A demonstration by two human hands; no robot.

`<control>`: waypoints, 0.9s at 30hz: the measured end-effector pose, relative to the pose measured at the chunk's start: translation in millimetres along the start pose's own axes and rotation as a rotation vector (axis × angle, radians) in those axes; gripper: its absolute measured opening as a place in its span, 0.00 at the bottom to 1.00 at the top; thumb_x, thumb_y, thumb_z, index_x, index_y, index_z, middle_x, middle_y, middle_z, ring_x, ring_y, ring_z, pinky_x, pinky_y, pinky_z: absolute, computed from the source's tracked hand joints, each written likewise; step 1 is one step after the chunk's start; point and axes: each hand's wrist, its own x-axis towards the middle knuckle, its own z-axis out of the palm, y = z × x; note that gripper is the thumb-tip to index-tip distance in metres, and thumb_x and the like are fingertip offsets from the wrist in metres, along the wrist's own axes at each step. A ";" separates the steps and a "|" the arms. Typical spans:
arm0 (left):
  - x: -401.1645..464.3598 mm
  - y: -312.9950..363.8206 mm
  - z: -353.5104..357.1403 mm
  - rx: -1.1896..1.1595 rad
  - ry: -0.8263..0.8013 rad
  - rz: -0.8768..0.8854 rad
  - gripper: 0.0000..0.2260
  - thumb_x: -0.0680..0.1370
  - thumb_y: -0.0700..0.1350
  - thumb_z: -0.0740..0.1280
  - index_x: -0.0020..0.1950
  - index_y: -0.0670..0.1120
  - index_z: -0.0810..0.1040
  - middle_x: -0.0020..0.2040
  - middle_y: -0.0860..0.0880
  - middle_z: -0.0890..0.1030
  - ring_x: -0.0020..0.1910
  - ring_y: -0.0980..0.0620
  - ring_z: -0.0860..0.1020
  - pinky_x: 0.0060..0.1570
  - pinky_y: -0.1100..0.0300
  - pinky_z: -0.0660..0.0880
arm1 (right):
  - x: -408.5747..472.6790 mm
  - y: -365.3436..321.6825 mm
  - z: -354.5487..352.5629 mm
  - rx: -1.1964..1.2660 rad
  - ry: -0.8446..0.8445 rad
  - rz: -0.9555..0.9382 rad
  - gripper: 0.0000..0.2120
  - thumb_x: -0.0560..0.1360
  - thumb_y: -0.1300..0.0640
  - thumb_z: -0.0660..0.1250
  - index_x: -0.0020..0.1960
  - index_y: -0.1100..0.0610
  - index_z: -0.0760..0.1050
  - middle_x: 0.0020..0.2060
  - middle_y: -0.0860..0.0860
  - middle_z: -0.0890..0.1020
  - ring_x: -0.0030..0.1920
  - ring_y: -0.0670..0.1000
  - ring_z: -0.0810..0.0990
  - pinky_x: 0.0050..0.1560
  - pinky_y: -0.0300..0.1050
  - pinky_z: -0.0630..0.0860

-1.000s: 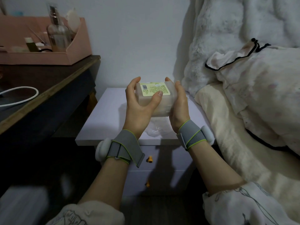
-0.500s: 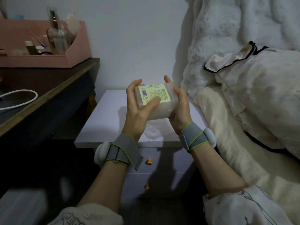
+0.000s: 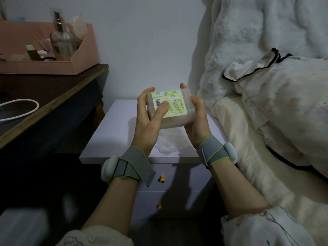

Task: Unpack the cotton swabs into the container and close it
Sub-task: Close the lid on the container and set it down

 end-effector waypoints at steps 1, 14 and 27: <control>-0.5 0.4 0.2 0.004 0.017 0.002 0.14 0.80 0.44 0.60 0.63 0.56 0.63 0.53 0.59 0.74 0.50 0.59 0.77 0.40 0.72 0.75 | -0.2 -0.4 1.1 -0.025 0.003 0.000 0.20 0.68 0.46 0.54 0.58 0.40 0.73 0.61 0.56 0.78 0.56 0.53 0.77 0.57 0.50 0.73; -3.0 -1.9 1.3 0.022 0.037 0.023 0.14 0.80 0.43 0.61 0.62 0.55 0.63 0.62 0.49 0.73 0.55 0.55 0.77 0.43 0.71 0.76 | -4.2 -1.7 6.3 -0.173 0.072 -0.093 0.14 0.69 0.42 0.58 0.51 0.43 0.76 0.57 0.58 0.79 0.55 0.54 0.77 0.59 0.57 0.72; -3.3 0.7 3.9 0.017 0.060 0.020 0.14 0.80 0.43 0.60 0.61 0.56 0.62 0.61 0.51 0.72 0.52 0.56 0.77 0.40 0.73 0.75 | -6.8 -5.7 10.4 -0.166 0.056 -0.045 0.18 0.72 0.40 0.51 0.53 0.42 0.75 0.59 0.57 0.79 0.57 0.56 0.77 0.56 0.53 0.74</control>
